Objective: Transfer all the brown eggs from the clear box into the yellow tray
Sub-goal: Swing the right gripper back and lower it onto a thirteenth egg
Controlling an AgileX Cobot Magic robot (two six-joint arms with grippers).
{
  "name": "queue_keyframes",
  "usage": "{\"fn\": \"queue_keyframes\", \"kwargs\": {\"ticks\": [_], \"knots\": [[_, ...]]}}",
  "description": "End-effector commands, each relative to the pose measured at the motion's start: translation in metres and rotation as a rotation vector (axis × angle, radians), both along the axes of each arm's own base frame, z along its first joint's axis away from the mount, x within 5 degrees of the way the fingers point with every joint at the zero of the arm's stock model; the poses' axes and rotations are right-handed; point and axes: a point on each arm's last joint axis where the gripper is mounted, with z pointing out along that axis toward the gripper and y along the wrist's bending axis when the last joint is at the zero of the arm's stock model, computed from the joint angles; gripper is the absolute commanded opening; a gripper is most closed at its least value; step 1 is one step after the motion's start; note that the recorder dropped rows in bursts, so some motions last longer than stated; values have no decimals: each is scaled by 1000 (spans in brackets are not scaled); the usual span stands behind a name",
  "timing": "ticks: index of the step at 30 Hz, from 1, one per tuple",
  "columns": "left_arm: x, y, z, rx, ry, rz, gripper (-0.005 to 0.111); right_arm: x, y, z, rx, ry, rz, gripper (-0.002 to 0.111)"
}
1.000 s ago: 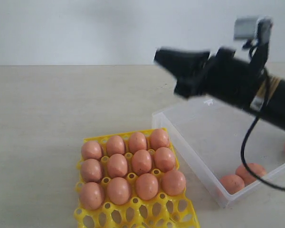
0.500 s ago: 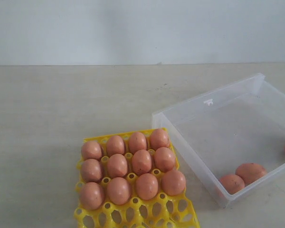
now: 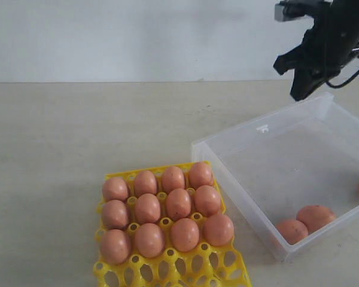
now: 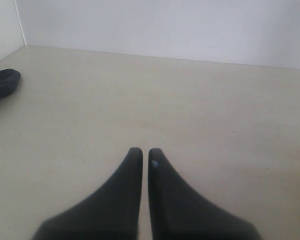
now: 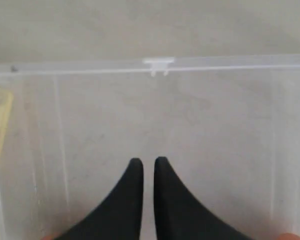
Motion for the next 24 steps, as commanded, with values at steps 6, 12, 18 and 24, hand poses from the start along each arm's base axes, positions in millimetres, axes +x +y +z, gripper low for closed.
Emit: {"fn": "queue_keyframes", "kwargs": {"ticks": [6,12,18,24], "knots": [[0,0,-1,4,-3,-4,4,-45,33,-71,-10,260,290,56],[0,0,-1,4,-3,-4,4,-52,28,-77,-75,283,368,61],[0,0,-1,4,-3,-4,4,-57,26,-69,-98,259,401,61],[0,0,-1,4,-3,-4,4,-81,22,-94,-102,344,655,61]]}}
